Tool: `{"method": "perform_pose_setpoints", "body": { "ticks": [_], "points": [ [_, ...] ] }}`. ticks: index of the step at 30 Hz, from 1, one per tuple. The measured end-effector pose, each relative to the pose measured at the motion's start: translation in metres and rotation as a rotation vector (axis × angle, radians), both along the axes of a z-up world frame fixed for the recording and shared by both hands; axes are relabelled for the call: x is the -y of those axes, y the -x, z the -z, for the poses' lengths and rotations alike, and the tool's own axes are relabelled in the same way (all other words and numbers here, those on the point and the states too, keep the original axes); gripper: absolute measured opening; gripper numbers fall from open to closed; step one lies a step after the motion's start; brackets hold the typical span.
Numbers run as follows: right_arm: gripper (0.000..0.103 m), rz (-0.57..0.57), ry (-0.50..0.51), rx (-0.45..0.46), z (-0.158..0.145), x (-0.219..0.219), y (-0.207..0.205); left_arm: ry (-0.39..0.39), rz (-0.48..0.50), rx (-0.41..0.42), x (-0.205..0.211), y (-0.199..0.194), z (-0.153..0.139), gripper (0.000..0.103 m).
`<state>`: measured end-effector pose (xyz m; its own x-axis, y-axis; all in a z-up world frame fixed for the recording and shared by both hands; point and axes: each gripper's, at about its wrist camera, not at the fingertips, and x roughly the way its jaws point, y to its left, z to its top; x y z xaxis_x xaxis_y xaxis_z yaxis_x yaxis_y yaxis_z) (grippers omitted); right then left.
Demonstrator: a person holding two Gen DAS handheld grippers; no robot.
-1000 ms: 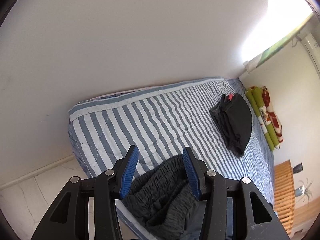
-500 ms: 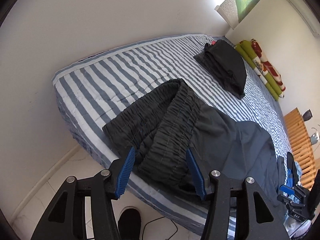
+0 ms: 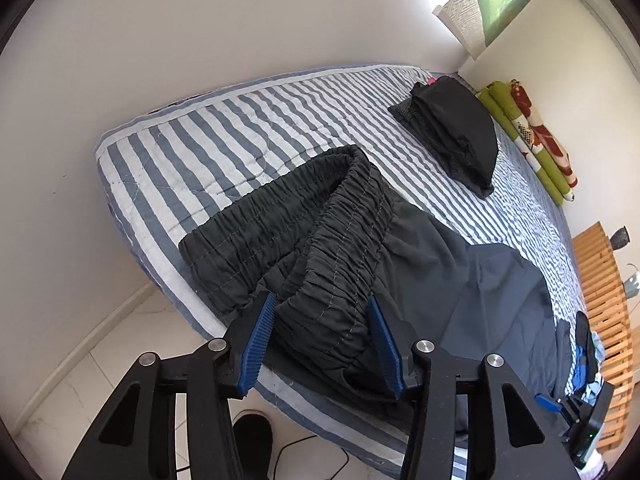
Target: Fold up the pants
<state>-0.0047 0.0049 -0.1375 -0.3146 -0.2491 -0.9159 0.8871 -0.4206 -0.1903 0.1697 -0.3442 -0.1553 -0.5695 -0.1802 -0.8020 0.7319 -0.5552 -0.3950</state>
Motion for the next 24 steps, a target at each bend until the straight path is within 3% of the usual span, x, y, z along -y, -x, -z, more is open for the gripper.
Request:
{"method": "perform_pose_setpoints", "body": {
  "ticks": [5,7,11,17,24],
  "points": [
    [0.040,0.051,0.044,0.067,-0.002,-0.008,0.018,-0.024,-0.015,-0.022,0.007,-0.012,0.000,0.043],
    [0.021,0.058,0.038,0.079,-0.001,-0.011,0.021,-0.036,-0.018,-0.030,0.008,-0.016,0.000,0.040],
    [0.004,0.070,0.036,0.079,-0.001,-0.010,0.023,0.004,-0.021,-0.022,0.007,-0.010,-0.006,0.025],
    [0.001,0.100,0.109,0.053,-0.025,-0.015,0.029,0.033,-0.033,-0.069,0.020,-0.002,-0.033,0.016],
    [0.001,0.092,0.207,0.005,-0.091,-0.029,0.009,0.132,-0.031,-0.017,0.043,-0.008,-0.069,0.014]
  ]
}}
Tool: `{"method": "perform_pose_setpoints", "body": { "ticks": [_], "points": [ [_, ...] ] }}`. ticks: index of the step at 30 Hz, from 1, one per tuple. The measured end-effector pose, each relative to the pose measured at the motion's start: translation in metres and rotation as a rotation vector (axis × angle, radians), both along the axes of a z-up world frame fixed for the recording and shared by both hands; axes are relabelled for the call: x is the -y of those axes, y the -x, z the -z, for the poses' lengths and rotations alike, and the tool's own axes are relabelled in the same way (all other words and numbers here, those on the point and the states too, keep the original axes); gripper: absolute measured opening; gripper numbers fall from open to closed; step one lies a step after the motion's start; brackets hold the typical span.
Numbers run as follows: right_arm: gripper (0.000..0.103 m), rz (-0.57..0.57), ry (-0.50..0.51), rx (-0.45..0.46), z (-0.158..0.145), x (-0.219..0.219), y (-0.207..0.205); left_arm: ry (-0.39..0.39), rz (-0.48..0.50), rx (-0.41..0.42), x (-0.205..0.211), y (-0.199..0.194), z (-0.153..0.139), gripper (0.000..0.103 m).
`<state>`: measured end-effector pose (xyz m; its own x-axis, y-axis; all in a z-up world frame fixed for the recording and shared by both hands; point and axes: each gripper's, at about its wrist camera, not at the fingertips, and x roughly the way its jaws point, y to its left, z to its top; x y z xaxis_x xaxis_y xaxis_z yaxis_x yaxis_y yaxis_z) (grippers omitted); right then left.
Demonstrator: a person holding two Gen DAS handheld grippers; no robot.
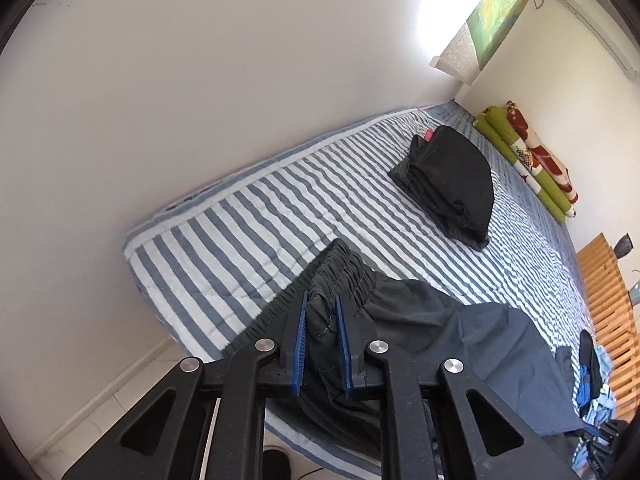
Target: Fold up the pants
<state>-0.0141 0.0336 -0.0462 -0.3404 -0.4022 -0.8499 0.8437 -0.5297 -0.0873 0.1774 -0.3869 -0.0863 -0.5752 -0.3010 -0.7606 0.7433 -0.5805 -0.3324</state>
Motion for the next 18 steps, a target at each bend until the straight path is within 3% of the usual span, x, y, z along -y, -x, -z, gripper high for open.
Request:
{"method": "perform_pose_setpoints", "body": {
  "ticks": [4,9,11,13,18],
  "points": [
    [0.001,-0.053,0.002,-0.005,-0.014,-0.011,-0.031,0.002,-0.043,0.083,0.018,-0.019,0.014,0.014],
    [0.001,-0.025,-0.142,0.066,0.049,-0.020,-0.054,-0.084,-0.037,0.181,0.030,-0.025,0.054,0.031],
    [0.002,-0.056,-0.193,0.066,0.073,-0.019,-0.066,-0.047,-0.052,0.181,0.025,-0.031,0.043,0.037],
    [0.006,-0.040,-0.179,0.084,0.079,-0.023,-0.066,0.009,-0.068,0.183,0.020,-0.037,0.022,0.041],
    [0.020,0.077,0.055,0.174,0.042,-0.068,-0.054,0.143,-0.053,0.155,-0.012,-0.031,-0.034,0.041]
  ]
}}
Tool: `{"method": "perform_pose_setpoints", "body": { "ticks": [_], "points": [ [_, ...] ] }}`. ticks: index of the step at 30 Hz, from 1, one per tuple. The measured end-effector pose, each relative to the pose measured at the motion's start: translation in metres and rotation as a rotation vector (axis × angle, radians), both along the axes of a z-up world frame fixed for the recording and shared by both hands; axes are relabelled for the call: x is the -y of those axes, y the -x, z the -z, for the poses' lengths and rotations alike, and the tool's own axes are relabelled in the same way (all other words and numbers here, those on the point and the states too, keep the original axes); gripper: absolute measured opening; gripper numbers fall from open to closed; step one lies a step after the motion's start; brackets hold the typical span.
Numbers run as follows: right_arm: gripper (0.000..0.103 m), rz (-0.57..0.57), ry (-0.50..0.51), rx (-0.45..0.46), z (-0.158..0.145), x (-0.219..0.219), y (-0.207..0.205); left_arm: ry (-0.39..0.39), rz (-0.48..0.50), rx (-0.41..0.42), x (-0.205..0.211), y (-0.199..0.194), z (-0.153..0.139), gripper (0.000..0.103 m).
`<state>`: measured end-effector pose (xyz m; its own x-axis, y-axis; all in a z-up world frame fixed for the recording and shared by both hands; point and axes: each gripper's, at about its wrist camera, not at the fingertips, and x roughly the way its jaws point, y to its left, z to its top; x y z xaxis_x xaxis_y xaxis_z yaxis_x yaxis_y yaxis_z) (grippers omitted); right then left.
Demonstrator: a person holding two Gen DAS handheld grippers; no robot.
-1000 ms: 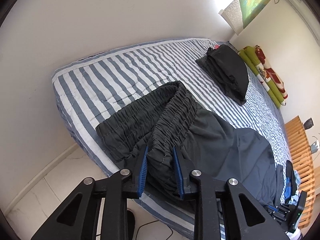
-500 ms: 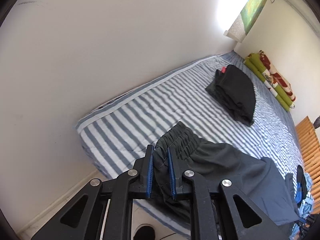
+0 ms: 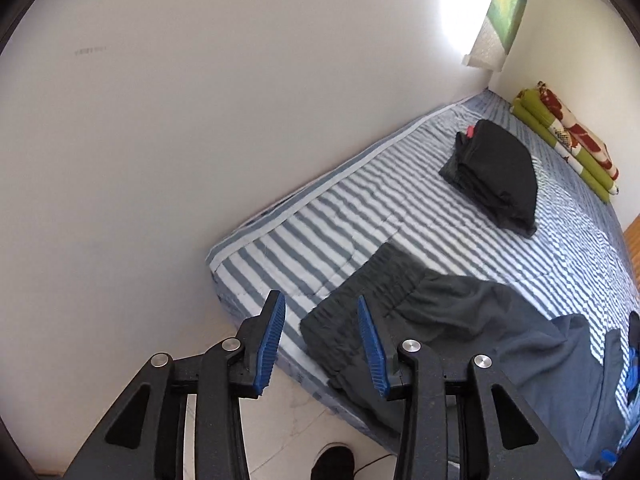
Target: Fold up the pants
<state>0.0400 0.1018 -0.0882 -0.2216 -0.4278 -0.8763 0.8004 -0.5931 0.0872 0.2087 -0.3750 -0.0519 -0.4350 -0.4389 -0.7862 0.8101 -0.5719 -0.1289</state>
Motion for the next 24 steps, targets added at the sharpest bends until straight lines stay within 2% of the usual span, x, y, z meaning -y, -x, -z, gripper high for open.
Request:
{"method": "perform_pose_setpoints", "body": {
  "ticks": [1,2,5,9,12,13,15,16,19,24],
  "points": [
    [0.026,0.035,0.040,0.013,-0.008,-0.013,0.006,0.009,0.027,-0.023,-0.011,0.007,-0.010,0.041],
    [0.028,0.082,0.058,0.010,-0.015,-0.026,0.013,0.010,0.069,-0.043,-0.024,0.020,-0.021,0.041],
    [0.029,0.252,0.060,-0.038,-0.030,-0.059,0.042,0.009,0.224,-0.076,-0.069,0.068,-0.033,0.041],
    [0.029,0.459,0.105,0.000,-0.046,-0.095,0.102,-0.110,0.451,-0.140,-0.136,0.141,-0.020,0.041],
    [0.039,0.573,0.109,0.040,-0.046,-0.112,0.145,-0.158,0.595,-0.131,-0.190,0.189,-0.001,0.041],
    [0.042,0.599,0.107,0.042,-0.044,-0.117,0.159,-0.173,0.640,-0.127,-0.207,0.202,0.006,0.041],
    [0.046,0.672,0.038,0.006,-0.034,-0.127,0.186,-0.208,0.710,-0.125,-0.236,0.219,0.024,0.041],
    [0.046,0.719,0.024,0.020,-0.026,-0.135,0.199,-0.227,0.739,-0.120,-0.248,0.228,0.034,0.041],
    [0.046,0.846,0.051,0.149,0.007,-0.160,0.234,-0.282,0.800,-0.049,-0.272,0.253,0.060,0.039],
    [0.046,0.972,0.103,0.239,0.045,-0.181,0.272,-0.300,0.858,-0.039,-0.283,0.264,0.072,0.039]
  ]
}}
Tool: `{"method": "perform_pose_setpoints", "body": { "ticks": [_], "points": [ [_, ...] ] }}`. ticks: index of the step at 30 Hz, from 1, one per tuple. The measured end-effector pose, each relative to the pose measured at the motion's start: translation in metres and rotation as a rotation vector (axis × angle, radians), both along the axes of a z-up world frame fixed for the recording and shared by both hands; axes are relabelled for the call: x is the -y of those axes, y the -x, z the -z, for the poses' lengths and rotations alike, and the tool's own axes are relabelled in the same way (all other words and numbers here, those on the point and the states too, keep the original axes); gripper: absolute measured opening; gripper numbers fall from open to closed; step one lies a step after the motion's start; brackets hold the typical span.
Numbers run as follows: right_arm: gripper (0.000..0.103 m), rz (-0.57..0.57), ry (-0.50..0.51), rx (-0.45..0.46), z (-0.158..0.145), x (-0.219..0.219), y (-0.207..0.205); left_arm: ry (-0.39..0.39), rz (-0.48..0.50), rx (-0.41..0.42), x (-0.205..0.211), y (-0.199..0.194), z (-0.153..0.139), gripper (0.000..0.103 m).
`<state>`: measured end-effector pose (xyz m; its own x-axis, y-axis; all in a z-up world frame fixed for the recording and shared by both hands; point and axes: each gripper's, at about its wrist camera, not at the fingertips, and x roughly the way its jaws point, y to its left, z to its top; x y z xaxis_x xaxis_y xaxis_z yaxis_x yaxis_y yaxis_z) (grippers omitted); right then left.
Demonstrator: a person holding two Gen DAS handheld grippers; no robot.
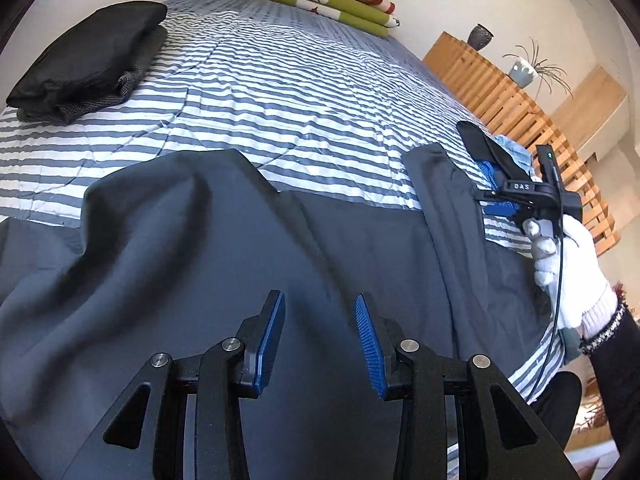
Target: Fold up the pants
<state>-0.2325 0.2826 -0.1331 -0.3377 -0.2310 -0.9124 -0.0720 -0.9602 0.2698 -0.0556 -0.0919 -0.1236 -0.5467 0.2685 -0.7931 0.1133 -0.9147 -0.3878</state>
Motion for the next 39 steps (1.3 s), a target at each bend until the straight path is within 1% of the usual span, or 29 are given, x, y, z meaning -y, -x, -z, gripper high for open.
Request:
{"method": "perform_pose_setpoints", "body": {
  "ticks": [3,4,5,6,7,8,11,14,16,18,20,22,23,25,26,27,28,29,30,31,33,34,35,36,37,39],
  "points": [
    [0.046,0.034,0.045,0.024,0.015,0.002,0.011,-0.008,-0.004,0.029,0.006,0.002,0.012,0.039],
    [0.046,0.036,0.054,0.023,0.017,0.004,0.012,-0.010,-0.005,0.042,0.006,0.002,0.018,0.039],
    [0.045,0.036,0.039,0.005,0.017,0.008,0.011,-0.013,-0.003,0.054,0.006,0.002,0.024,0.039],
    [0.032,0.025,0.024,-0.009,0.015,0.013,0.009,-0.014,-0.001,0.065,0.006,0.001,0.029,0.039],
    [0.009,0.007,0.023,-0.008,0.015,0.017,0.009,-0.011,-0.016,0.077,0.003,0.001,0.034,0.039],
    [0.004,0.001,0.022,-0.005,0.015,0.019,0.007,-0.007,-0.014,0.086,0.003,0.001,0.037,0.039],
    [0.003,0.020,0.006,-0.070,0.000,0.019,-0.003,0.011,-0.008,0.091,0.000,-0.001,0.039,0.039],
    [0.003,0.047,0.018,-0.149,-0.033,0.006,-0.026,0.011,0.004,0.065,-0.003,-0.002,0.032,0.039],
    [0.003,0.049,-0.001,-0.212,-0.059,-0.004,-0.051,0.013,0.017,0.047,-0.008,-0.002,0.025,0.039],
    [0.002,0.077,-0.017,-0.253,-0.080,-0.020,-0.080,0.008,0.036,0.034,-0.016,-0.002,0.018,0.039],
    [0.002,0.125,-0.073,-0.292,-0.095,-0.039,-0.112,0.000,0.070,0.026,-0.030,-0.001,0.015,0.039],
    [0.003,0.151,-0.147,-0.326,-0.100,-0.057,-0.148,0.006,0.115,0.018,-0.048,-0.001,0.011,0.039],
    [0.003,0.164,-0.188,-0.321,-0.097,-0.065,-0.166,0.006,0.142,0.014,-0.057,-0.001,0.009,0.039],
    [0.003,0.177,-0.252,-0.278,-0.078,-0.076,-0.193,0.002,0.198,0.011,-0.078,0.000,0.008,0.040],
    [0.003,0.165,-0.265,-0.238,-0.064,-0.081,-0.202,0.002,0.224,0.011,-0.089,0.001,0.008,0.040],
    [0.006,0.132,-0.245,-0.197,-0.049,-0.085,-0.208,0.004,0.252,0.013,-0.101,0.002,0.007,0.040],
    [0.006,0.114,-0.231,-0.154,-0.036,-0.089,-0.212,0.005,0.283,0.014,-0.114,0.003,0.008,0.040],
    [0.006,0.120,-0.219,-0.131,-0.027,-0.093,-0.216,0.009,0.314,0.013,-0.127,0.003,0.007,0.041],
    [0.011,0.127,-0.186,-0.118,-0.019,-0.098,-0.218,0.017,0.348,0.013,-0.140,0.001,0.008,0.041],
    [0.018,0.139,-0.132,-0.110,-0.015,-0.106,-0.220,0.030,0.380,0.016,-0.154,-0.001,0.009,0.041],
    [0.027,0.201,0.019,-0.112,-0.013,-0.130,-0.225,0.047,0.439,0.033,-0.179,-0.003,0.014,0.041],
    [0.029,0.234,0.100,-0.120,-0.012,-0.144,-0.229,0.053,0.464,0.042,-0.190,-0.004,0.018,0.041],
    [0.029,0.261,0.152,-0.118,-0.013,-0.156,-0.230,0.058,0.486,0.051,-0.199,-0.003,0.022,0.041],
    [0.030,0.280,0.188,-0.119,-0.015,-0.165,-0.230,0.061,0.510,0.058,-0.208,-0.006,0.025,0.041],
    [0.030,0.294,0.204,-0.120,-0.016,-0.172,-0.229,0.059,0.535,0.061,-0.218,-0.007,0.027,0.041],
    [0.030,0.296,0.193,-0.114,-0.019,-0.181,-0.222,0.064,0.569,0.062,-0.235,-0.008,0.028,0.041]
  ]
}}
